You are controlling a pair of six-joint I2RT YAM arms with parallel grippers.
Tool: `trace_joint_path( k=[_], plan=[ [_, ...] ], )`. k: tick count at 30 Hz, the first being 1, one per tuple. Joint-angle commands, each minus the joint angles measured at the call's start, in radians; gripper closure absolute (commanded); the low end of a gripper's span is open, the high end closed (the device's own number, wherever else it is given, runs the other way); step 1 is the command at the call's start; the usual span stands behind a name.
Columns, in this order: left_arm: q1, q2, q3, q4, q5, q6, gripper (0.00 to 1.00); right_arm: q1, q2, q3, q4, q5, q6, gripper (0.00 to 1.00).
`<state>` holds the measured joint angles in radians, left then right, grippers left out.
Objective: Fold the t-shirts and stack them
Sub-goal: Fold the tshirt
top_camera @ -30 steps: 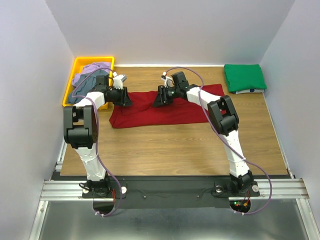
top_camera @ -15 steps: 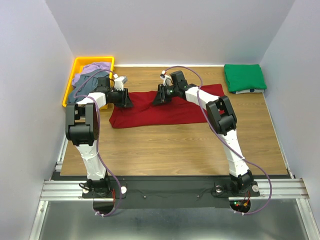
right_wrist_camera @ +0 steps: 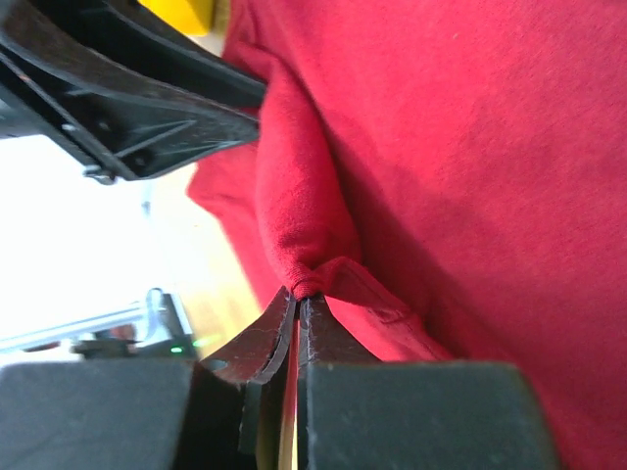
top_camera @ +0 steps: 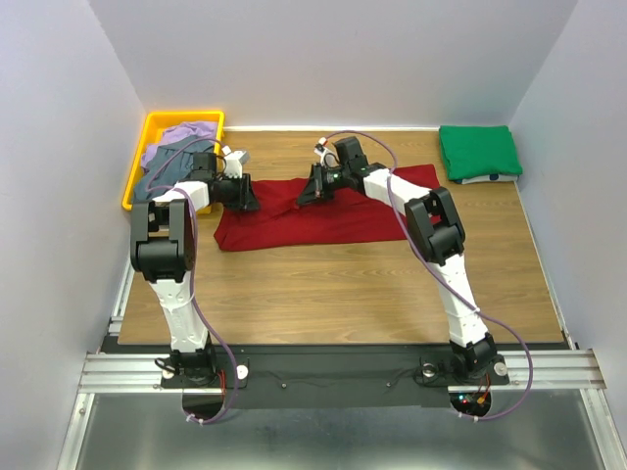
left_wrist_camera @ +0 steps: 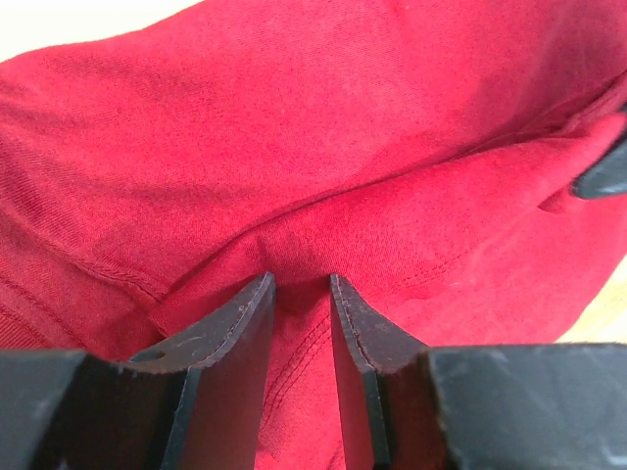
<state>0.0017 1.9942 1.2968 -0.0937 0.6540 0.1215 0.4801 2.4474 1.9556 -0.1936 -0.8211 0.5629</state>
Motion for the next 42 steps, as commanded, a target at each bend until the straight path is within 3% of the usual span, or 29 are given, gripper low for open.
trace_joint_path(
  k=[1,8,13,14,16,18,24,27,28,35,42],
  plan=[
    [0.001,-0.005,0.035,0.020,-0.016,-0.002,0.59,-0.008,-0.074,0.026,0.043,-0.046,0.130,0.99],
    [0.001,0.000,0.033,0.023,-0.033,-0.003,0.59,-0.044,-0.042,0.016,0.059,-0.075,0.255,0.99],
    [0.001,0.002,0.036,0.023,-0.037,-0.003,0.57,-0.057,-0.013,-0.001,0.057,-0.055,0.247,0.89],
    [0.003,0.002,0.036,0.020,-0.042,-0.003,0.58,-0.057,-0.008,-0.007,0.056,-0.053,0.247,0.82],
    [0.003,-0.003,0.041,0.011,-0.056,0.004,0.58,-0.066,-0.008,-0.033,0.051,-0.052,0.243,0.56],
    [0.001,-0.006,0.044,0.002,-0.070,0.010,0.57,-0.072,-0.019,-0.049,0.028,-0.035,0.195,0.44],
    [0.001,-0.038,0.056,-0.014,-0.087,0.021,0.57,-0.092,-0.149,-0.090,-0.061,0.097,-0.020,0.49],
    [0.001,-0.109,0.044,-0.011,-0.056,0.021,0.58,-0.122,-0.227,-0.101,-0.137,0.125,-0.212,0.65],
    [0.001,-0.124,0.044,-0.011,-0.056,0.021,0.58,-0.135,-0.247,-0.110,-0.154,0.134,-0.250,0.66],
    [-0.101,-0.212,-0.008,-0.003,-0.138,-0.032,0.60,-0.294,-0.387,-0.211,-0.283,0.327,-0.521,0.67],
    [-0.123,-0.184,-0.063,-0.023,-0.194,-0.120,0.63,-0.397,-0.354,-0.219,-0.337,0.442,-0.656,0.67]
  ],
)
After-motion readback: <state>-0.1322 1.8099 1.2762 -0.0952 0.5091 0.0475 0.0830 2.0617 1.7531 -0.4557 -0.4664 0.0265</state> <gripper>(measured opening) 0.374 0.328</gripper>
